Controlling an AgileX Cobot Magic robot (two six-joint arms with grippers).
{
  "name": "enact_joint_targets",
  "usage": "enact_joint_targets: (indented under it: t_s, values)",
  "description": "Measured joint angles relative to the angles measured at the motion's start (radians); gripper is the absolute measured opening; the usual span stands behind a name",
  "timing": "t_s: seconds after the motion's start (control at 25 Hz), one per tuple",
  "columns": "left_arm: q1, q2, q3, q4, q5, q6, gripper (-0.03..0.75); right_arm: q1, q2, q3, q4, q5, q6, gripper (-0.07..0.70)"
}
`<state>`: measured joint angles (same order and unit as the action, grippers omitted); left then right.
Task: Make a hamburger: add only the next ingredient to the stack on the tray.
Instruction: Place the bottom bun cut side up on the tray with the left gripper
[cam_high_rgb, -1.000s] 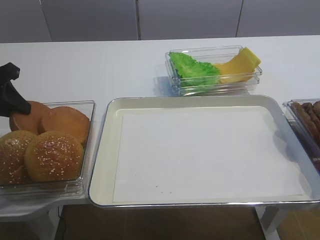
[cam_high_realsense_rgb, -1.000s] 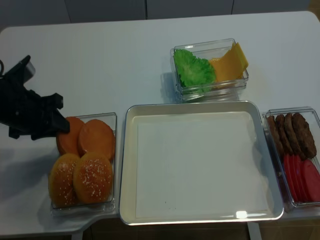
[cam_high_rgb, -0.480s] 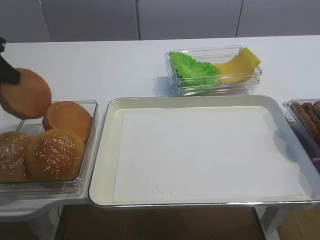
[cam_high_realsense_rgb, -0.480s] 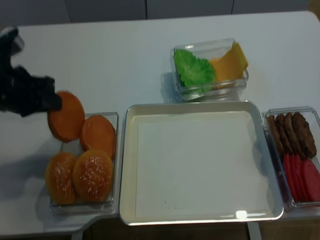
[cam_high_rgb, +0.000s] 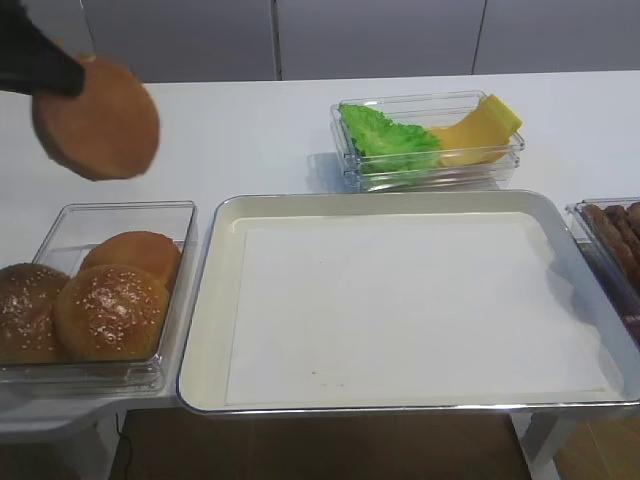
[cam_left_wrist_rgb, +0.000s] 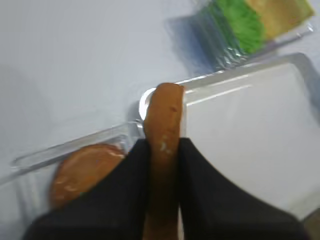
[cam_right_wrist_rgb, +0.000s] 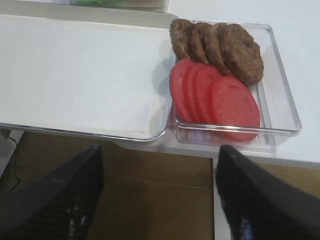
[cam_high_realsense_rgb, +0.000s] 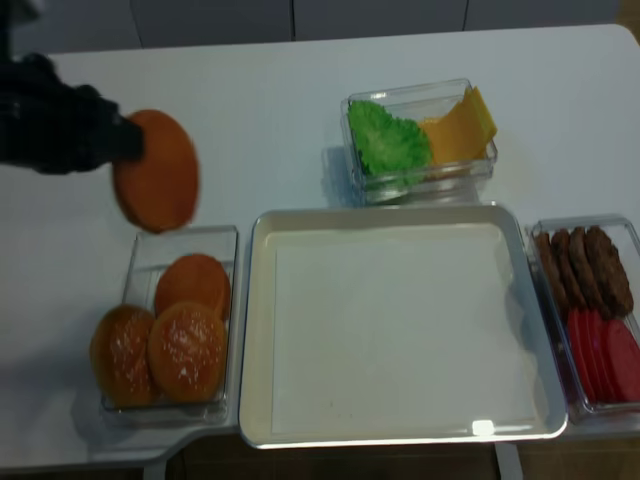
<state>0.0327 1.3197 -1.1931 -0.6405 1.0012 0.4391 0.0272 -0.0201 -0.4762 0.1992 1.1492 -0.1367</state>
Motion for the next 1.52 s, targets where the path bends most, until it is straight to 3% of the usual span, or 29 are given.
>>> enact_joint_targets:
  t_s: [0.12, 0.28, 0.36, 0.64, 0.88, 1.0, 1.52]
  values:
    - [-0.138, 0.000, 0.000, -0.041, -0.026, -0.008, 0.122, 0.000, 0.000, 0.000, 0.000, 0.000, 0.000, 0.531]
    - [-0.308, 0.013, 0.000, -0.115, -0.151, -0.052, 0.122, 0.000, 0.000, 0.000, 0.000, 0.000, 0.000, 0.531]
    - [-0.371, 0.047, 0.000, -0.152, -0.193, -0.057, 0.122, 0.000, 0.000, 0.000, 0.000, 0.000, 0.000, 0.531]
    - [-0.528, 0.252, 0.000, -0.331, -0.248, -0.007, 0.121, 0.000, 0.000, 0.000, 0.000, 0.000, 0.000, 0.531]
    - [-0.567, 0.397, 0.000, -0.698, -0.284, 0.198, 0.120, 0.000, 0.000, 0.000, 0.000, 0.000, 0.000, 0.531]
    - [-0.567, 0.446, 0.000, -0.808, -0.284, 0.258, 0.119, 0.000, 0.000, 0.000, 0.000, 0.000, 0.000, 0.531]
    - [-0.567, 0.567, 0.000, -0.833, -0.266, 0.274, 0.118, 0.000, 0.000, 0.000, 0.000, 0.000, 0.004, 0.531]
